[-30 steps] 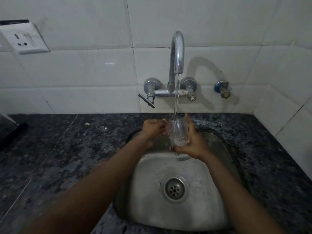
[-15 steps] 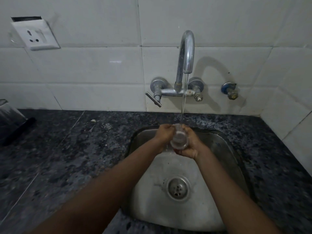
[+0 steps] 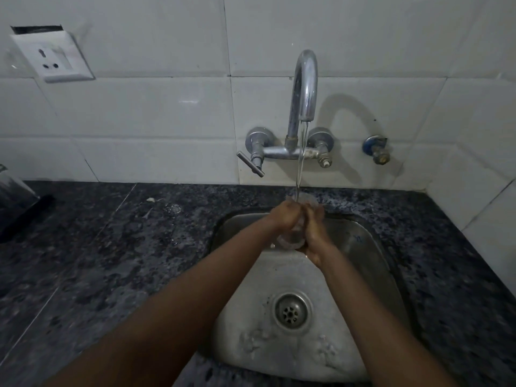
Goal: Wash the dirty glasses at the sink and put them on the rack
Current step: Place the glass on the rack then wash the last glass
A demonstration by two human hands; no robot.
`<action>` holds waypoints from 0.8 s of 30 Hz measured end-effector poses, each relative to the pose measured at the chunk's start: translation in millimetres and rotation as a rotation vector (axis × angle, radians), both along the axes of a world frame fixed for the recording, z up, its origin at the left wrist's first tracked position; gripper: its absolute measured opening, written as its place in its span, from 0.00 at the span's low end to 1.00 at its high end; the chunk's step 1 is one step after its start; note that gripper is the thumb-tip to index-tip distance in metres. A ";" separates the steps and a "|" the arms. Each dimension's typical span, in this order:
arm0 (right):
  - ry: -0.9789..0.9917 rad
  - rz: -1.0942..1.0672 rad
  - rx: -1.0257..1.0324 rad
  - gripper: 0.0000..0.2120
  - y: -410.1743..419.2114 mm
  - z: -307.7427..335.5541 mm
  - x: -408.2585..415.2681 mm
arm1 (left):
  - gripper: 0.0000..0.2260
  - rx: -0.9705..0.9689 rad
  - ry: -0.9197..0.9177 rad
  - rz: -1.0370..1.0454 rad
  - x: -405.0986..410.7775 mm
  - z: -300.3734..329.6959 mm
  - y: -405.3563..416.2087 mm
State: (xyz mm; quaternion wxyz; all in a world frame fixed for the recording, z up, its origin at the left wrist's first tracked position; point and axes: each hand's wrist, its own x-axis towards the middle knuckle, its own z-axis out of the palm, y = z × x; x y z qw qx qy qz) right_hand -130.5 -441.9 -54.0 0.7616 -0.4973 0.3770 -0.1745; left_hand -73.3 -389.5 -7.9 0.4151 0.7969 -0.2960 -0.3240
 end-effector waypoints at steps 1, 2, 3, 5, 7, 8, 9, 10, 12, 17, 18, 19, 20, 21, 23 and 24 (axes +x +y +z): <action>0.008 0.008 -0.172 0.24 1.8 2.9 -3.3 | 0.20 -0.070 0.162 0.019 2.2 -1.7 0.1; 0.007 0.029 -0.328 0.25 5.5 7.9 -7.1 | 0.21 -0.161 0.295 0.061 4.7 -4.6 0.8; 0.011 0.052 -0.465 0.25 10.6 14.3 -11.1 | 0.22 -0.248 0.406 0.123 6.6 -7.8 3.0; 0.108 0.093 -0.723 0.23 20.0 24.4 -17.7 | 0.25 -0.350 0.566 0.263 7.7 -13.5 7.8; 0.173 0.109 -0.915 0.23 25.1 26.0 -21.6 | 0.28 -0.393 0.620 0.365 8.1 -21.1 10.3; 0.166 0.111 -0.967 0.23 27.3 26.5 -23.2 | 0.29 -0.412 0.613 0.404 7.6 -24.0 11.9; 0.151 0.120 -0.981 0.23 28.3 26.6 -24.5 | 0.29 -0.437 0.594 0.435 6.6 -25.7 13.9; 0.138 0.134 -0.961 0.24 28.4 25.8 -24.8 | 0.28 -0.454 0.554 0.461 6.1 -27.5 15.9; 0.121 0.180 -0.894 0.28 28.5 27.1 -24.4 | 0.25 -0.487 0.467 0.498 5.1 -29.4 22.1; 0.053 0.294 -0.783 0.20 21.1 29.0 -30.4 | 0.20 -0.637 0.547 0.451 6.0 -31.3 30.4; 0.037 0.284 -0.791 0.20 18.3 29.0 -31.8 | 0.19 -0.651 0.580 0.421 6.9 -29.7 31.0; 0.018 0.258 -0.804 0.21 16.0 27.9 -32.7 | 0.18 -0.674 0.601 0.391 6.8 -26.5 31.8; -0.001 0.230 -0.814 0.22 14.3 27.3 -33.1 | 0.16 -0.699 0.576 0.374 7.1 -22.5 31.9; -0.015 0.212 -0.819 0.25 14.5 28.6 -32.8 | 0.15 -0.721 0.524 0.383 8.5 -18.3 31.0; -0.036 0.210 -0.798 0.32 15.7 29.6 -28.4 | 0.13 -0.770 0.400 0.460 11.9 -9.2 30.5; -0.046 0.216 -0.780 0.33 17.8 31.7 -26.6 | 0.11 -0.792 0.342 0.518 14.2 -5.3 31.0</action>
